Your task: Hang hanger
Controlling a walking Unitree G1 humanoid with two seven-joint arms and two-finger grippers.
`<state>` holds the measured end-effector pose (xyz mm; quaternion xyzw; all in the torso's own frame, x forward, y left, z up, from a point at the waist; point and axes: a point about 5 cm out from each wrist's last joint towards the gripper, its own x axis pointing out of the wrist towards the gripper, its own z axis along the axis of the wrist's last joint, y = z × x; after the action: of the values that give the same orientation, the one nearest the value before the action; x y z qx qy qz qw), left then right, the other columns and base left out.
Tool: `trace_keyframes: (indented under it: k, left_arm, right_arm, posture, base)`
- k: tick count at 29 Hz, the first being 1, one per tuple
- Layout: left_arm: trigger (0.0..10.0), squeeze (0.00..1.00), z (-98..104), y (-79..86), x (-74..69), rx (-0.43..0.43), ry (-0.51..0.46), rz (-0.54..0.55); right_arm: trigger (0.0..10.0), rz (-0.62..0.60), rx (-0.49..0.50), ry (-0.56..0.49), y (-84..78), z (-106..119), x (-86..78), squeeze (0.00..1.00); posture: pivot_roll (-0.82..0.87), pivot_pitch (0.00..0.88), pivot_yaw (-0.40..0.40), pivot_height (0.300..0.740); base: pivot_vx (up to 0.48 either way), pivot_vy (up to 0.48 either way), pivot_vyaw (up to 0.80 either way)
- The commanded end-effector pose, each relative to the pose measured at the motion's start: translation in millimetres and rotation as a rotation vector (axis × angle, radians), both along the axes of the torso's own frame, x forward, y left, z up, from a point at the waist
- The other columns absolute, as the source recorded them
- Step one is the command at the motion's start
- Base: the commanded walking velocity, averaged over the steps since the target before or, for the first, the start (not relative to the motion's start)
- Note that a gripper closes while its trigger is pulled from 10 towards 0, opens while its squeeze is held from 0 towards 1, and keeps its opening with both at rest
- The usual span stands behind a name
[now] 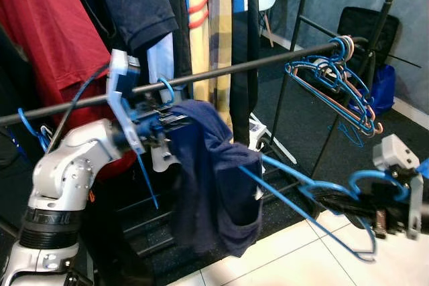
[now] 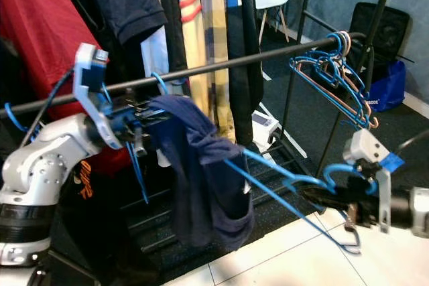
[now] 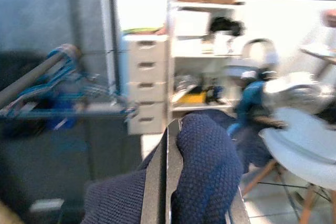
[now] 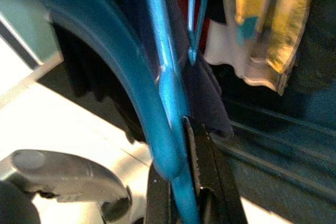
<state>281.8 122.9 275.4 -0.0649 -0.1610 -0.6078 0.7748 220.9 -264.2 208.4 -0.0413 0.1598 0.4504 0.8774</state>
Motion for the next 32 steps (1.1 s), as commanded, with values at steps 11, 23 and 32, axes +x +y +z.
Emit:
trace_keyframes:
  k: [11,23,32]
  left_arm:
    - [0.0,0.00,13.9,-17.0,-2.8,-0.011,-0.058,-0.032]
    - [0.0,0.00,-4.1,18.8,50.8,-0.147,0.156,0.505]
    - [1.6,0.00,-93.6,40.1,38.5,0.062,0.406,0.713]
  right_arm:
    - [0.0,-0.068,-0.023,-0.044,-10.5,9.0,4.0,0.00]
    - [3.4,-0.076,0.144,-0.033,-15.5,15.4,-12.2,0.00]
    - [10.0,-0.382,0.279,0.013,-27.4,-40.0,-9.5,0.00]
  posture:
    - [-0.14,0.000,0.071,0.740]
    - [-0.14,0.000,0.074,0.740]
    - [-0.14,0.000,0.078,0.740]
  base:
    - [0.000,0.000,0.00]
    - [0.000,0.000,0.00]
    - [0.000,0.000,0.00]
